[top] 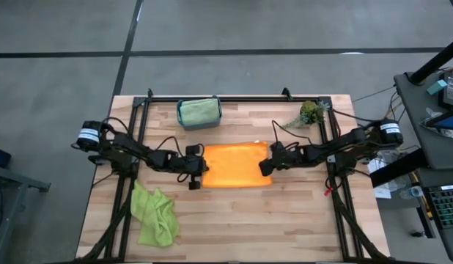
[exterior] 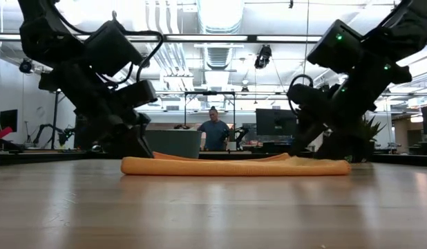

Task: Fold microfiber towels
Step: Fold the orange microfiber towel

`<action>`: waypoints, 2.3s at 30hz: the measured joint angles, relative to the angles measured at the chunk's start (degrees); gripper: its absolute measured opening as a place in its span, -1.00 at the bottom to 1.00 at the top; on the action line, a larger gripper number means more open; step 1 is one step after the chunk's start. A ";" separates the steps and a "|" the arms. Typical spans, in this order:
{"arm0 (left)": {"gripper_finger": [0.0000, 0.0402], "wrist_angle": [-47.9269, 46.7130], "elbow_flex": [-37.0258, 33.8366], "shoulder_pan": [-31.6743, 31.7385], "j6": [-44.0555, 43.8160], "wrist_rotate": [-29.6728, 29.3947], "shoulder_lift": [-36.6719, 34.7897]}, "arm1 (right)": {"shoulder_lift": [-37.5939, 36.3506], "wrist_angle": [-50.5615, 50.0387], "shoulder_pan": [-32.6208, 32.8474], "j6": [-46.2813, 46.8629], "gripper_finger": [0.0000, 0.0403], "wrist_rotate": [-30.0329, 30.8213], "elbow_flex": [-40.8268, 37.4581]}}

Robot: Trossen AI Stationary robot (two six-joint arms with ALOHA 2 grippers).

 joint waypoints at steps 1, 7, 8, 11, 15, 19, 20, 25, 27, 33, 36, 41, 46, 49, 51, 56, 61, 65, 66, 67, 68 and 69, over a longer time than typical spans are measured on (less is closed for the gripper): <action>-0.98 0.00 0.00 0.00 0.00 0.01 0.18 | 1.01 1.11 0.00 -0.21 0.23 0.00 0.22; -0.98 0.11 0.04 0.00 0.02 -0.06 0.26 | 4.73 6.85 -0.02 -2.94 0.22 -0.35 1.77; -0.98 0.11 0.04 0.00 0.02 -0.06 0.26 | 4.73 6.86 -0.02 -3.51 0.22 -0.52 2.02; -0.98 0.20 0.02 0.00 0.06 -0.04 0.26 | 4.73 6.70 0.00 -4.07 0.12 -1.10 2.57; -0.98 0.46 -0.02 0.00 0.09 -0.03 0.21 | 4.82 6.78 0.00 -4.34 -0.23 -0.96 2.95; -0.98 -0.53 -0.02 0.00 0.47 0.03 -0.32 | 4.19 6.80 0.00 -5.56 -0.70 -0.83 2.98; -0.98 -1.93 -0.02 0.00 1.15 0.03 -1.02 | 3.81 6.80 0.00 -5.93 -0.81 -0.77 2.98; -0.98 -9.99 -0.15 0.00 1.51 -0.03 -6.53 | 2.07 6.59 0.00 -6.84 -0.94 -0.51 3.04; -0.98 -13.15 -0.15 0.00 1.57 -0.22 -9.59 | 1.00 4.48 0.00 -7.10 -0.95 -0.47 3.29; -0.98 -19.99 -0.36 0.00 1.01 -0.38 -15.72 | -2.56 -6.78 0.00 -7.59 -0.95 0.45 6.88; -0.98 -18.77 -1.85 0.00 0.97 0.21 -15.35 | -3.58 -13.78 0.01 -7.69 -0.95 2.01 10.08; -0.98 -8.61 -4.97 0.00 -0.52 1.00 -11.97 | -1.80 -18.70 0.15 -8.11 -0.96 3.12 15.95; -0.98 -2.54 -5.11 0.00 -0.50 1.28 -7.95 | 3.10 -18.73 0.15 -8.91 -0.96 3.09 21.56; -0.98 -1.08 -5.18 0.00 -0.48 1.26 -5.77 | 6.95 -18.50 0.15 -10.19 -0.96 2.92 25.52; -0.98 -0.20 -5.12 0.00 -0.48 1.12 -4.89 | 9.92 -18.65 0.15 -11.63 -0.96 2.49 28.57; -0.98 1.99 -5.12 0.00 -0.49 1.15 -3.96 | 17.38 -18.47 0.15 -15.19 -0.96 1.93 36.09; -0.98 2.54 -5.14 0.00 -0.48 1.32 -3.87 | 23.97 -18.49 0.15 -17.93 -0.96 0.56 43.01; -0.98 2.68 -5.29 0.00 -0.48 1.34 -3.87 | 27.74 -18.56 0.15 -18.97 -0.96 0.58 46.61; -0.98 2.72 -5.30 0.00 -0.48 1.34 -3.87 | 28.40 -18.62 0.13 -19.13 -0.96 0.59 47.17; -0.98 2.74 -5.32 0.00 -0.46 1.34 -3.87 | 29.02 -18.76 0.13 -19.23 -0.96 0.70 47.78; -0.98 2.78 -5.33 0.00 -0.48 1.34 -3.87 | 29.55 -18.70 0.13 -19.47 -0.96 0.94 48.34; -0.98 2.78 -5.35 0.00 -0.48 1.35 -3.87 | 30.01 -18.55 0.13 -19.59 -0.96 1.03 48.76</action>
